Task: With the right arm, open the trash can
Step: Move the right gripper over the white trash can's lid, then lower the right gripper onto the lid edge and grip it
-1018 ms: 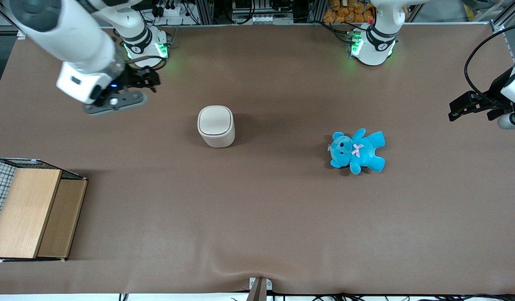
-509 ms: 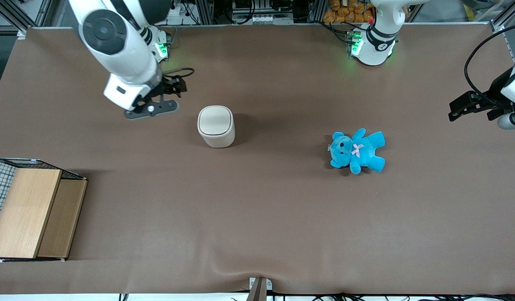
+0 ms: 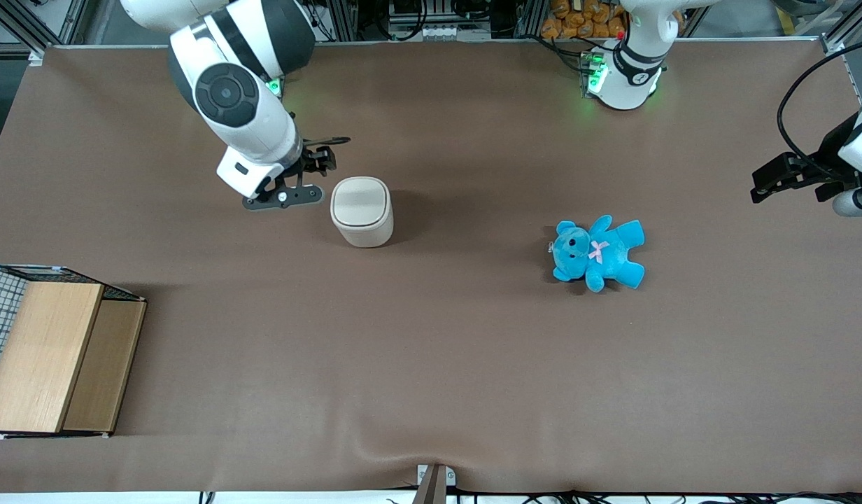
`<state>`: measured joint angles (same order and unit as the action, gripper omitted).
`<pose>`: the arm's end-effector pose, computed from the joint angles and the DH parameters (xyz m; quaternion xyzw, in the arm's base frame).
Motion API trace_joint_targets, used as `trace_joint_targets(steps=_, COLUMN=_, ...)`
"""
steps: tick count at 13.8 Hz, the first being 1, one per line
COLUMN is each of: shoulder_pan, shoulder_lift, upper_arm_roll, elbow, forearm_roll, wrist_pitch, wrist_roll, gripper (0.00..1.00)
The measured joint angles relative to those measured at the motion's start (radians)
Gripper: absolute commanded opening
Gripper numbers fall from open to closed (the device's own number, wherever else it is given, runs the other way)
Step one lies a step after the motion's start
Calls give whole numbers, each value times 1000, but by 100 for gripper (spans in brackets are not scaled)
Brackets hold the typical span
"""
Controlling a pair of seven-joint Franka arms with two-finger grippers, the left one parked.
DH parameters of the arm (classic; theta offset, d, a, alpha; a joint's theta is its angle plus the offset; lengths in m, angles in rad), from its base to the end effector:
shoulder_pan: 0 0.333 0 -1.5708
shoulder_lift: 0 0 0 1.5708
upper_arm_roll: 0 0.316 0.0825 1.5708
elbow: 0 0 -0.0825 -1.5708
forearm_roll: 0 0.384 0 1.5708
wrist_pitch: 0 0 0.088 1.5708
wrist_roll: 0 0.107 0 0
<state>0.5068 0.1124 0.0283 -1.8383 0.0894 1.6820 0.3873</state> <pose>0.4786 0.2932 0.4459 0.9880 0.0624 -0.1398 0.0193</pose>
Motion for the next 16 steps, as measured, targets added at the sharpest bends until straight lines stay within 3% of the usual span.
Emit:
trace_joint_targets(steps=2, shoulder_pan=0, shoulder_lift=34, upper_arm_roll=-2, elbow=-5, forearm_roll=33, wrist_pitch=4, wrist_roll=3, gripper=0)
trace_joint_targets(steps=6, shoulder_pan=1, shoulder_lift=91, upper_arm_roll=-2, elbow=-6, forearm_roll=71, wrist_pitch=9, wrist_roll=27, gripper=0)
trace_joint_targets(steps=16, shoulder_pan=39, shoulder_lift=211, upper_arm_roll=-2, elbow=-7, forearm_roll=81, wrist_pitch=110, wrist_roll=38, gripper=0)
